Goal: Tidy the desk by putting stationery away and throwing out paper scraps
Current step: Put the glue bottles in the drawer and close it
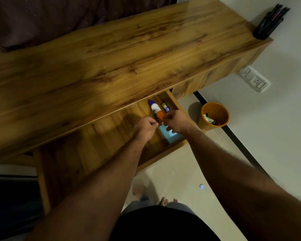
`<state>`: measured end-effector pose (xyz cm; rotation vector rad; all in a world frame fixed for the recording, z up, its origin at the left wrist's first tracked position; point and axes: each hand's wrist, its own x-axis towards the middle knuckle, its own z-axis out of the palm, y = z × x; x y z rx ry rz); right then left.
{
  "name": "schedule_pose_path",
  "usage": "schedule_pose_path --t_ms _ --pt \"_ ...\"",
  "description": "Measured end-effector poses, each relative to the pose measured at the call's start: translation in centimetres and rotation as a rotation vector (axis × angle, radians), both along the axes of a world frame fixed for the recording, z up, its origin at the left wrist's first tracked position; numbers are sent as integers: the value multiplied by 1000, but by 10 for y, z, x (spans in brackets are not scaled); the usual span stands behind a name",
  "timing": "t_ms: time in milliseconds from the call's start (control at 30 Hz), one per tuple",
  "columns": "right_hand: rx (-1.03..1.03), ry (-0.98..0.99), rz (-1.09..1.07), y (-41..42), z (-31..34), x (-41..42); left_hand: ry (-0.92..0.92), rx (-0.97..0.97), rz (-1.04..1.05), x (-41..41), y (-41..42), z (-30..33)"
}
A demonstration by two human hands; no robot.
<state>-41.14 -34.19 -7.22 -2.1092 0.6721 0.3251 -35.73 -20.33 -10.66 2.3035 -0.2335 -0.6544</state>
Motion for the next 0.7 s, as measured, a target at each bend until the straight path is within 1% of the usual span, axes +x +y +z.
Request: schedule_pose_path --t_ms 200,433,533,700 --pt "66 -21 -83 4 3 -32 -40 -21 36 -27 -1 7" --pt "181 -173 -226 12 5 -75 -68 -182 82 -73 -8 19" --pt "149 -176 -256 13 3 -105 -12 -257 76 -98 -12 20" --pt "151 -149 -342 16 -1 -156 45 -320 -26 -134 -11 17"
